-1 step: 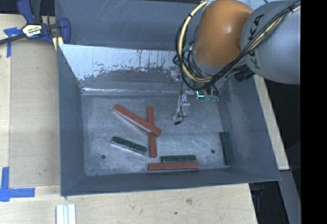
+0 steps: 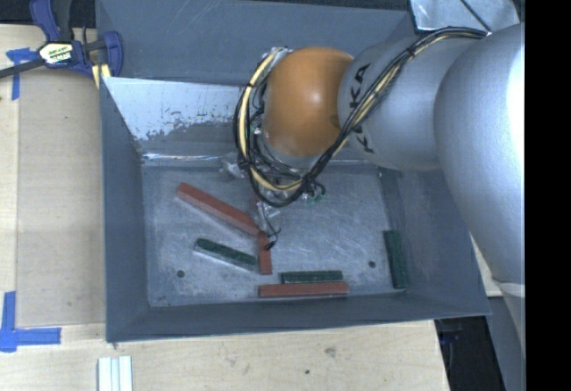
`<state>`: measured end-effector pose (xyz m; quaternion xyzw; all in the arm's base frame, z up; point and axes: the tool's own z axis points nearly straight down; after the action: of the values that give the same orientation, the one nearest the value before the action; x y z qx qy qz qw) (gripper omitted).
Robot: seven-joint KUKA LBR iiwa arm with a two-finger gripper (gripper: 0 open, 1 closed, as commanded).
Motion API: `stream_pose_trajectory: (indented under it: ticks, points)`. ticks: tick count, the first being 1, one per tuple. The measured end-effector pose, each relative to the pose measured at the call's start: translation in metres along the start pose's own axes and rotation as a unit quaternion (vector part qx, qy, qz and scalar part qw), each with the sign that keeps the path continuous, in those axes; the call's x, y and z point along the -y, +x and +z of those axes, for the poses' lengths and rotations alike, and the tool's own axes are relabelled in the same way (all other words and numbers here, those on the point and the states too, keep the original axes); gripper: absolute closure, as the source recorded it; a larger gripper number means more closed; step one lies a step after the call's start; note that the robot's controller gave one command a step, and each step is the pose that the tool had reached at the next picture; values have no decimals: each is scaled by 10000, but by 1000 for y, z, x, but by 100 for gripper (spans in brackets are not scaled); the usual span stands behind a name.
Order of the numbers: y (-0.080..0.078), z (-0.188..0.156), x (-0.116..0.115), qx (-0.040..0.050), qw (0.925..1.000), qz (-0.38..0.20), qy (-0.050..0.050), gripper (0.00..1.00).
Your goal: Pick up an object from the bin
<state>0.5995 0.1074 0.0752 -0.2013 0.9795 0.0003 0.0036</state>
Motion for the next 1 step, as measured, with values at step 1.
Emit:
stream_pose_trajectory:
  ticks: [1]
  points:
    - [-51, 2, -62, 2, 10000, 18, -13, 0]
